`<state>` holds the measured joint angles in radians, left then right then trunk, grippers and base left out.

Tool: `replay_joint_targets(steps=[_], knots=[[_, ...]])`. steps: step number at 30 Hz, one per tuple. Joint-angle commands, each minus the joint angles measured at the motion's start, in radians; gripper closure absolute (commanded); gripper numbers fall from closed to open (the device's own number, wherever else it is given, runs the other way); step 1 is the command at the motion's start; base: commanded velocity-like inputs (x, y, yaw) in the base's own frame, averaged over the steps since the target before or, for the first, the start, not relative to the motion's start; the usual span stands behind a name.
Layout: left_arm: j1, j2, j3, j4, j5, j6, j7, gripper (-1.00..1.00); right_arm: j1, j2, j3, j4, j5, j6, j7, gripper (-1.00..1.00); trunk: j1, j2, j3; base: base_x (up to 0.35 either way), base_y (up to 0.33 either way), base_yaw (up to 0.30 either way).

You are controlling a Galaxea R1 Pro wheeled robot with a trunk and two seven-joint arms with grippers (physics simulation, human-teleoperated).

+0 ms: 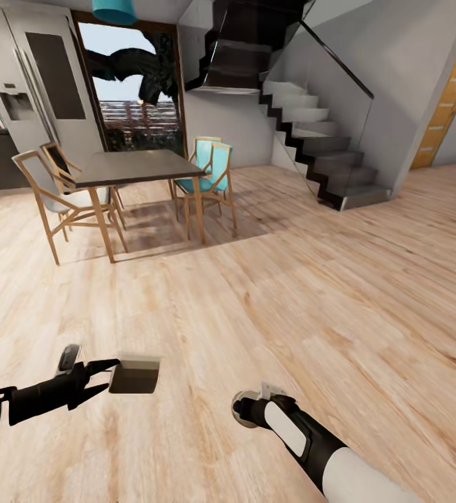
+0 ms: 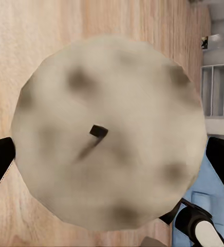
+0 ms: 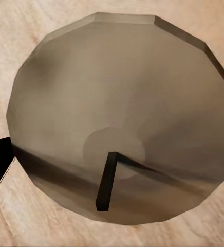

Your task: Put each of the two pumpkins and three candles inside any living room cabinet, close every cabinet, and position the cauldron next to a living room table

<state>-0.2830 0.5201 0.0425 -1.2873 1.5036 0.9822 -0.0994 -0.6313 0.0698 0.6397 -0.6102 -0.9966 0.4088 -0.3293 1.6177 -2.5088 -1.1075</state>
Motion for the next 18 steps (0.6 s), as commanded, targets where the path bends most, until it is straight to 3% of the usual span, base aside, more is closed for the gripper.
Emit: replay_joint_targets(steps=[1,18], knots=[[-0.001,0.0,0.0,0.0,-0.003,0.004,-0.008,1.0,-0.001,-0.001,0.005,-0.002,-0.01,0.001,-0.011,1.0,-0.001,0.0,0.003,0.0,0.0,0.291],[-0.001,-0.001,-0.004,0.0,-0.006,0.004,-0.002,1.0,-0.001,-0.001,0.006,-0.002,-0.01,0.005,-0.01,1.0,-0.008,0.004,0.069,0.0,0.0,0.291]])
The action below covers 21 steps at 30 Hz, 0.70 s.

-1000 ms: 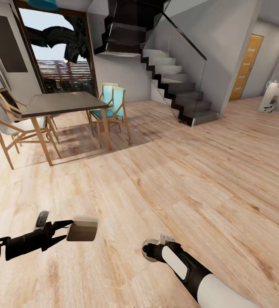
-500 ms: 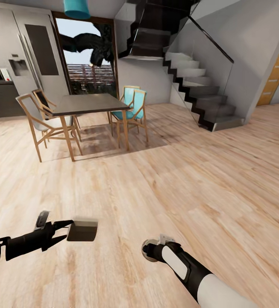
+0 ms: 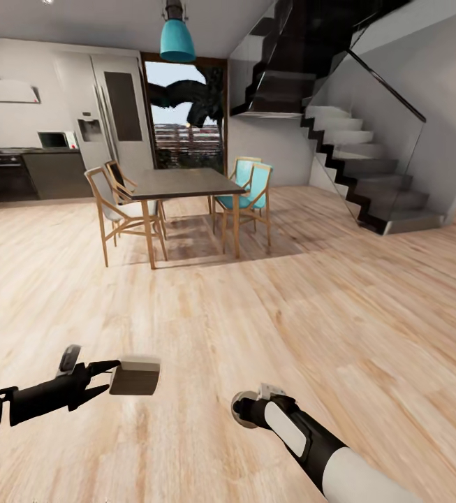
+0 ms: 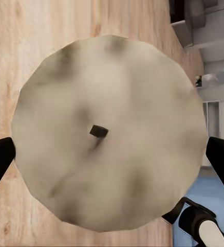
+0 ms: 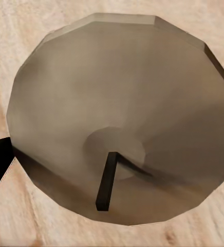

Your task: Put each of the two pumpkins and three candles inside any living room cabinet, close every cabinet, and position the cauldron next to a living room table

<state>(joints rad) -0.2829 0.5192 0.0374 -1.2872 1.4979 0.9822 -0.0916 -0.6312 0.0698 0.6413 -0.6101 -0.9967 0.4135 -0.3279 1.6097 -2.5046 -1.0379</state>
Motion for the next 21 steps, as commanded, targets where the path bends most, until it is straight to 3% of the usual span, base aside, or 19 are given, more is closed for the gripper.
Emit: replay_joint_targets(steps=[1,21], knots=[[-0.001,0.0,0.001,0.0,-0.001,0.004,-0.01,1.0,-0.001,-0.001,0.005,-0.002,-0.01,0.001,-0.011,1.0,-0.001,0.0,0.003,0.0,0.0,0.291],[-0.001,-0.001,0.001,0.0,-0.001,0.004,-0.01,1.0,-0.001,0.0,0.005,-0.002,-0.009,0.008,-0.011,1.0,-0.01,0.005,0.08,0.0,0.0,0.291]])
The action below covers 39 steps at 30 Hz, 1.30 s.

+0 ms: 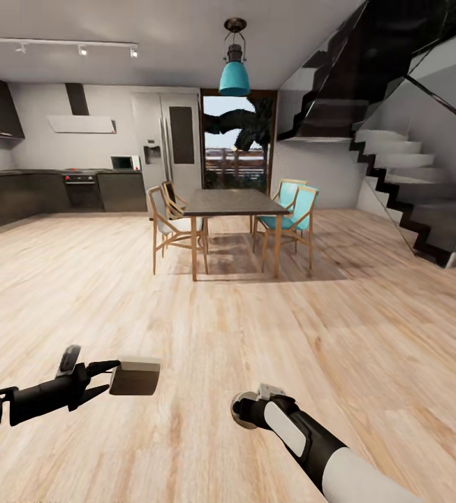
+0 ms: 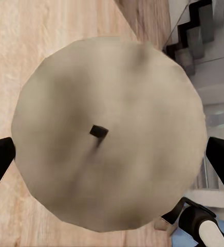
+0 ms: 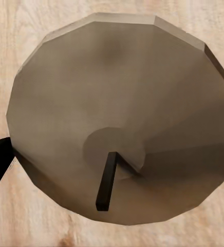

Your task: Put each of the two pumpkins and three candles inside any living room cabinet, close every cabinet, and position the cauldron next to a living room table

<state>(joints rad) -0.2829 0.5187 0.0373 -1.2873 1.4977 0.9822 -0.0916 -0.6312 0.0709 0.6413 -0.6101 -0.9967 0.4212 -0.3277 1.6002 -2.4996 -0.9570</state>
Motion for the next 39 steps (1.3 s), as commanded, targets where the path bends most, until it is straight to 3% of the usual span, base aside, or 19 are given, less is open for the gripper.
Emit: replay_joint_targets(steps=[1,39], knots=[[-0.001,0.0,0.001,0.0,-0.001,0.004,-0.01,1.0,-0.001,-0.001,0.004,-0.002,-0.009,0.001,-0.011,1.0,-0.004,0.006,0.002,0.0,0.0,0.286],[-0.001,0.0,0.001,0.0,-0.001,0.004,-0.01,1.0,-0.001,0.001,0.008,-0.002,-0.008,0.001,-0.014,1.0,-0.15,0.272,0.097,0.0,0.0,0.272]])
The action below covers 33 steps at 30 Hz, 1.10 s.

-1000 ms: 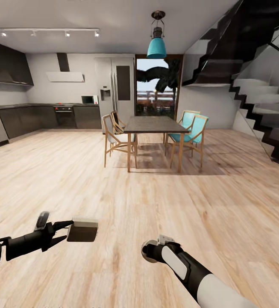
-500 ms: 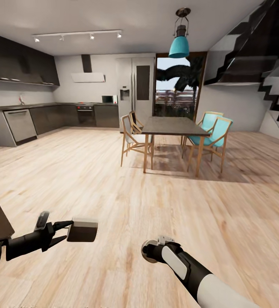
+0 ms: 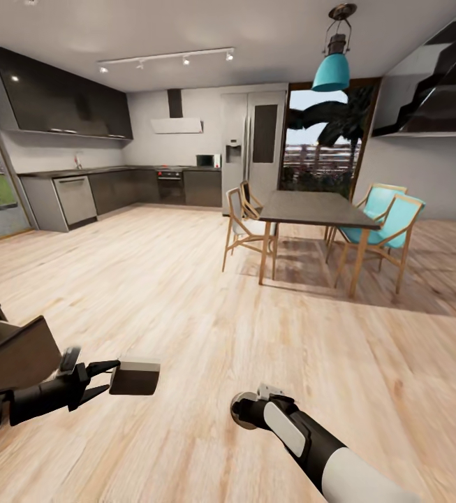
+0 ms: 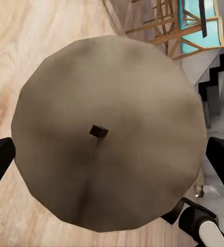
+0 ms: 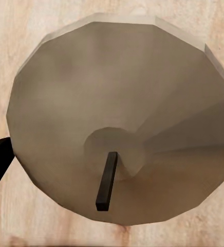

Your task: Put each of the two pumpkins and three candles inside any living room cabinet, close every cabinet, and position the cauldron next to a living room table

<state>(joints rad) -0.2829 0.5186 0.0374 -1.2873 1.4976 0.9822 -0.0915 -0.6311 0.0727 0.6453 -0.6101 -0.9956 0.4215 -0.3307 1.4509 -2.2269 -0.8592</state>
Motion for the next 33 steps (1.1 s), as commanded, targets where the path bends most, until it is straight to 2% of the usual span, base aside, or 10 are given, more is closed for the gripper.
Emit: replay_joint_targets(steps=[1,33], knots=[[-0.001,0.0,0.001,0.0,0.0,0.004,-0.01,1.0,-0.001,-0.001,0.005,-0.002,-0.009,0.0,-0.011,1.0,-0.004,0.007,0.001,0.0,0.0,0.263],[-0.001,0.0,0.001,0.0,0.0,0.004,-0.009,1.0,-0.001,-0.001,0.005,-0.002,-0.009,0.0,-0.011,1.0,-0.127,0.231,0.079,0.0,0.0,0.263]])
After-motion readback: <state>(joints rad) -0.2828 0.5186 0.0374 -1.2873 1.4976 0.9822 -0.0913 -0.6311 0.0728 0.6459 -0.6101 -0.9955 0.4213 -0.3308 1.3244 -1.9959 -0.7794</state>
